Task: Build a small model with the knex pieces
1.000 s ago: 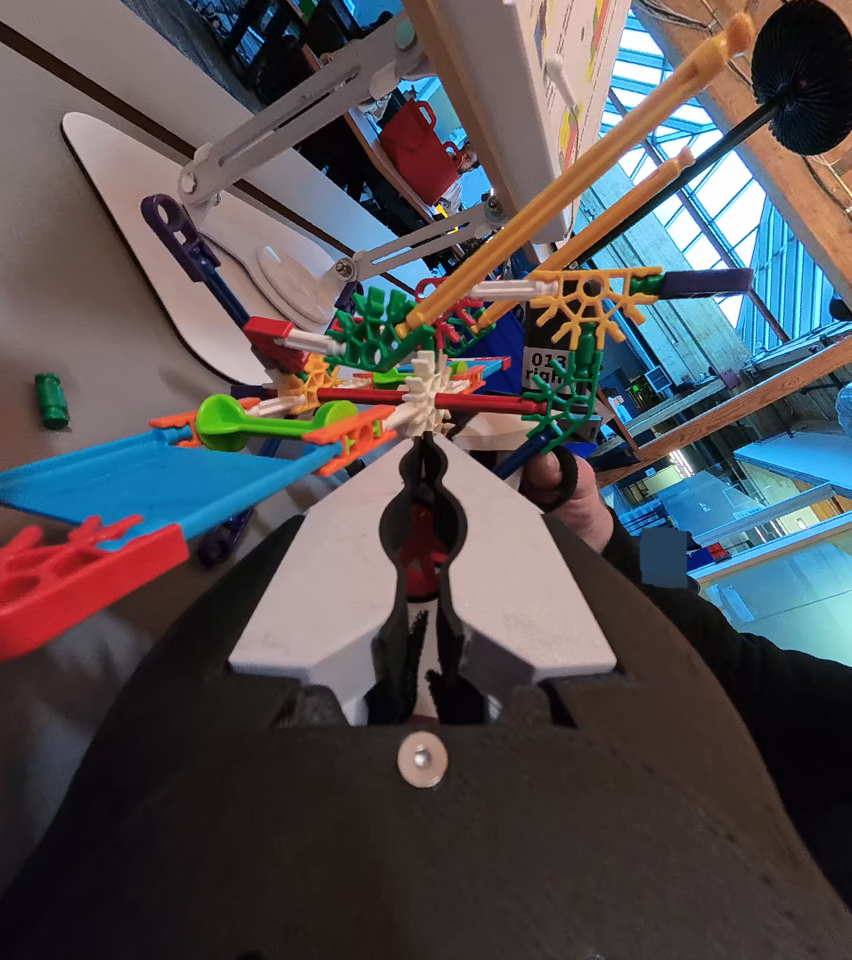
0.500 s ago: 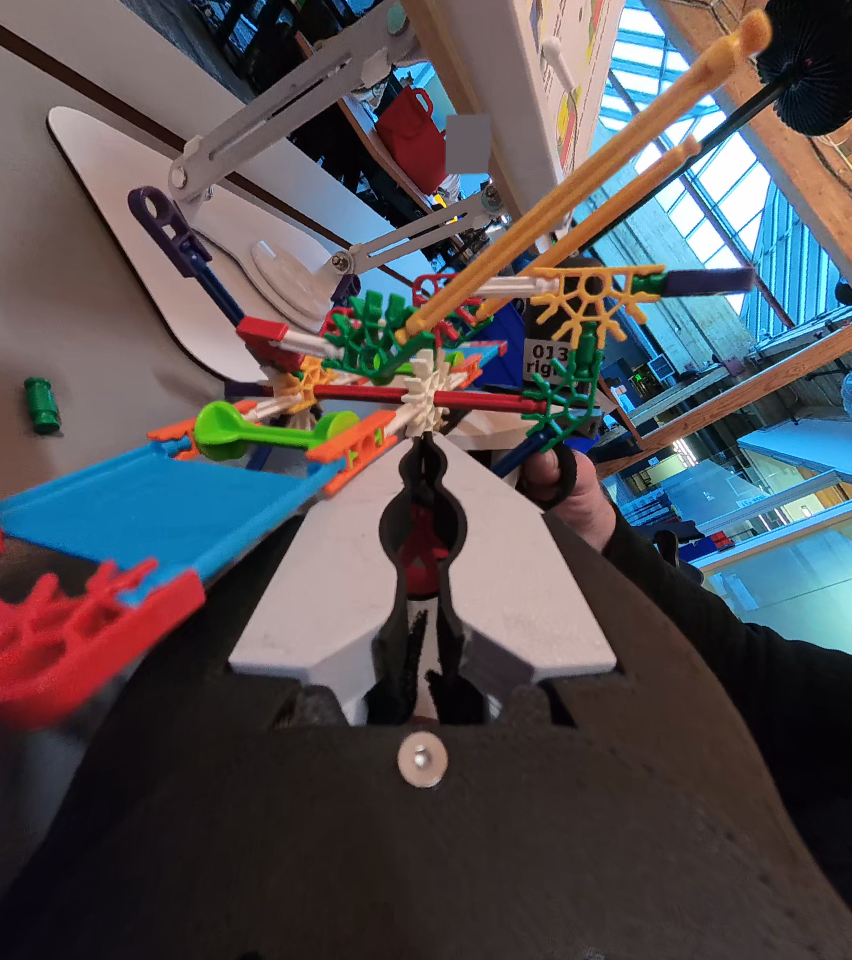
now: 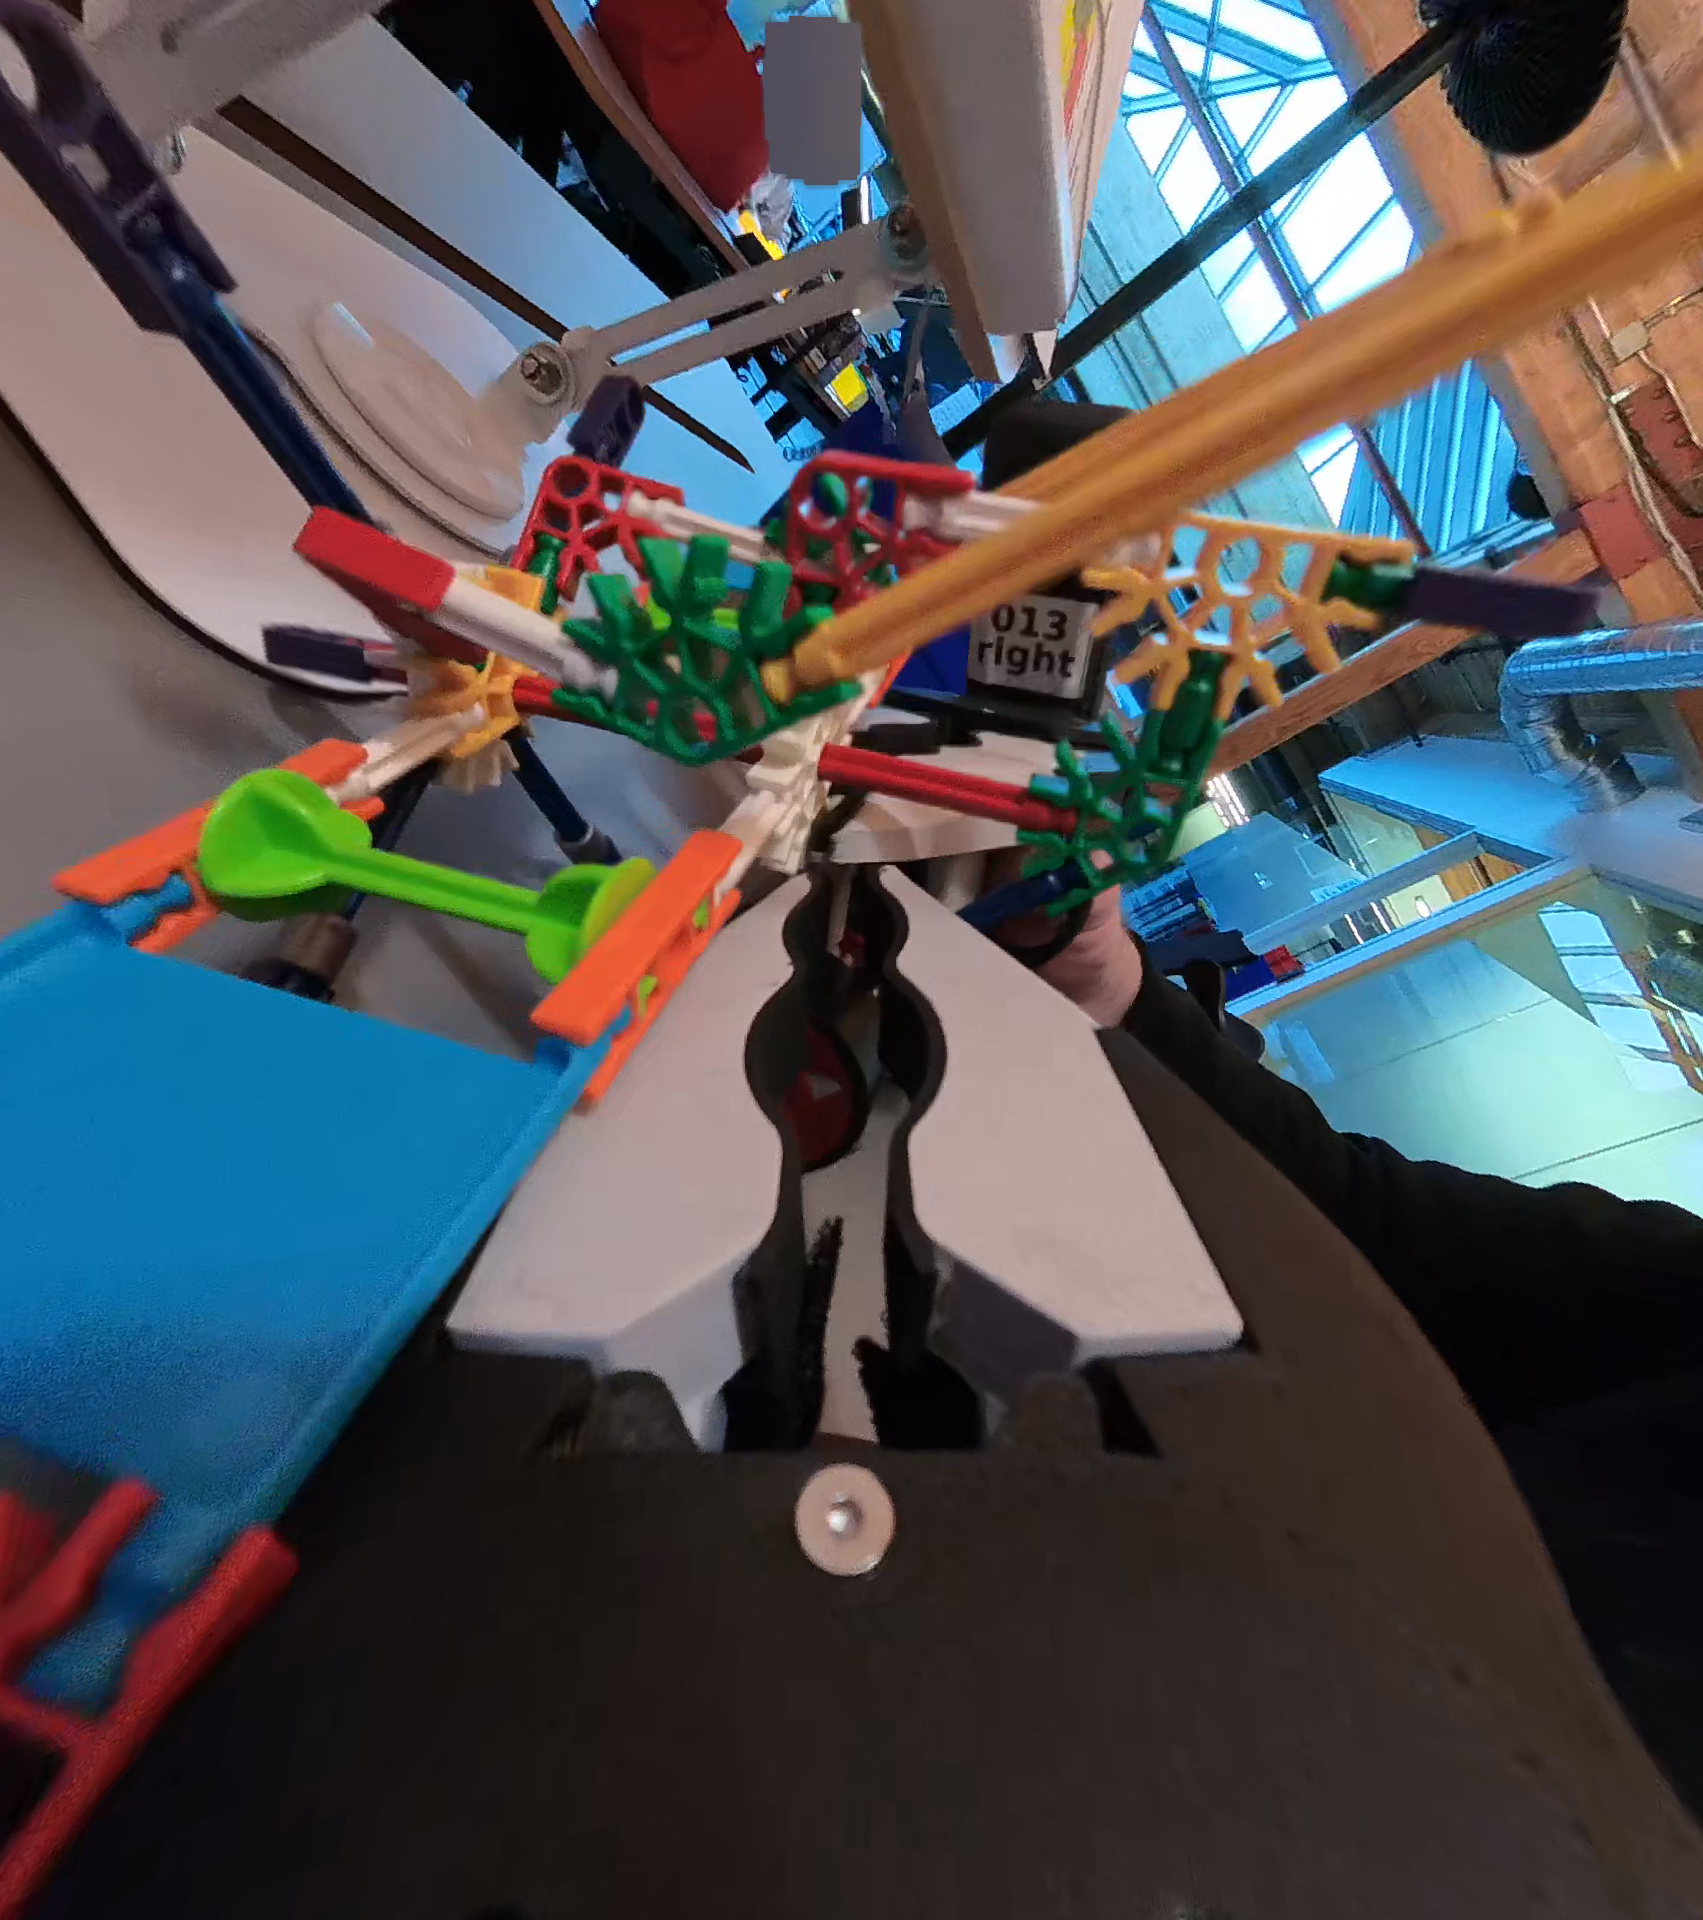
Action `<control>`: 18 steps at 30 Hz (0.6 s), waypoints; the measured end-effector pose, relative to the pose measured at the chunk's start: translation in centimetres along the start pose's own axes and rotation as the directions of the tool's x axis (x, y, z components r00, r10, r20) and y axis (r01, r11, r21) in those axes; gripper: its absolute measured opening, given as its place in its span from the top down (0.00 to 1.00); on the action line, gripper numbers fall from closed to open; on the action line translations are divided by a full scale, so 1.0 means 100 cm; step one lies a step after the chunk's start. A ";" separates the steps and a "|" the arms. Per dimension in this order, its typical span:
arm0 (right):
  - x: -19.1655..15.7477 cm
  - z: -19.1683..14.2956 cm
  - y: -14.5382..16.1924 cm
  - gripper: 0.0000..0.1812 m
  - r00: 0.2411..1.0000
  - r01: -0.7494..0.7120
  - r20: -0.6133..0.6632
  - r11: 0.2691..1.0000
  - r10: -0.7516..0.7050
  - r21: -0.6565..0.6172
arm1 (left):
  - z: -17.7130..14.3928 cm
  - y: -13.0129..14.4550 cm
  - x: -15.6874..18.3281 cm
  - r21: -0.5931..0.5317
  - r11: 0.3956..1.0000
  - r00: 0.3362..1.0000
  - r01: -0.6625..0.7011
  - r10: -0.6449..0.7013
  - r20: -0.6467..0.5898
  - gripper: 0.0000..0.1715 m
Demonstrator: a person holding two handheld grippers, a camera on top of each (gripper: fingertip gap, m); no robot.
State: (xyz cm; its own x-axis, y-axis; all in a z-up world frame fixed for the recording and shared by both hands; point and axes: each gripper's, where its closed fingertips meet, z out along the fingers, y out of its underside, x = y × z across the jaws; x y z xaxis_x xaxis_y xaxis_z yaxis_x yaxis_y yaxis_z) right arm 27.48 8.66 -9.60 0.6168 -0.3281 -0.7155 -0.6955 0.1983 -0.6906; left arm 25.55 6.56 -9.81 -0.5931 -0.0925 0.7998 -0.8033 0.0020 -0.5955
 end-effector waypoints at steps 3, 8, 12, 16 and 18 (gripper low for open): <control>0.000 -0.001 -0.002 0.97 1.000 -0.014 0.002 1.000 0.014 0.011 | 0.002 -0.001 0.000 0.004 1.000 1.000 0.009 -0.009 -0.010 0.99; 0.001 0.000 -0.002 0.96 1.000 -0.030 -0.003 0.999 0.030 0.018 | 0.002 -0.001 0.000 0.008 1.000 1.000 0.012 -0.012 -0.005 0.99; 0.002 0.001 -0.003 0.96 0.999 -0.050 -0.013 0.998 0.051 0.034 | 0.002 -0.002 -0.001 0.016 1.000 1.000 0.006 -0.006 0.005 0.99; 0.003 0.001 -0.004 0.97 0.998 -0.058 -0.021 0.997 0.059 0.052 | 0.004 -0.003 -0.001 0.028 1.000 1.000 0.009 -0.009 0.004 1.00; 0.003 0.002 -0.004 0.97 0.998 -0.061 -0.022 0.997 0.062 0.055 | 0.004 -0.004 -0.001 0.036 0.999 1.000 0.002 -0.002 0.008 1.00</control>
State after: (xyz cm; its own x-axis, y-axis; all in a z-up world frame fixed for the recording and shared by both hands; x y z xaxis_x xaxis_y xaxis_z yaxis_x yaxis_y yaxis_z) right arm 27.97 8.64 -9.53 0.5639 -0.3356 -0.7545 -0.7104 0.2687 -0.6505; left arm 25.93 6.21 -9.65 -0.5909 -0.1008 0.8004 -0.8020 -0.0344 -0.5963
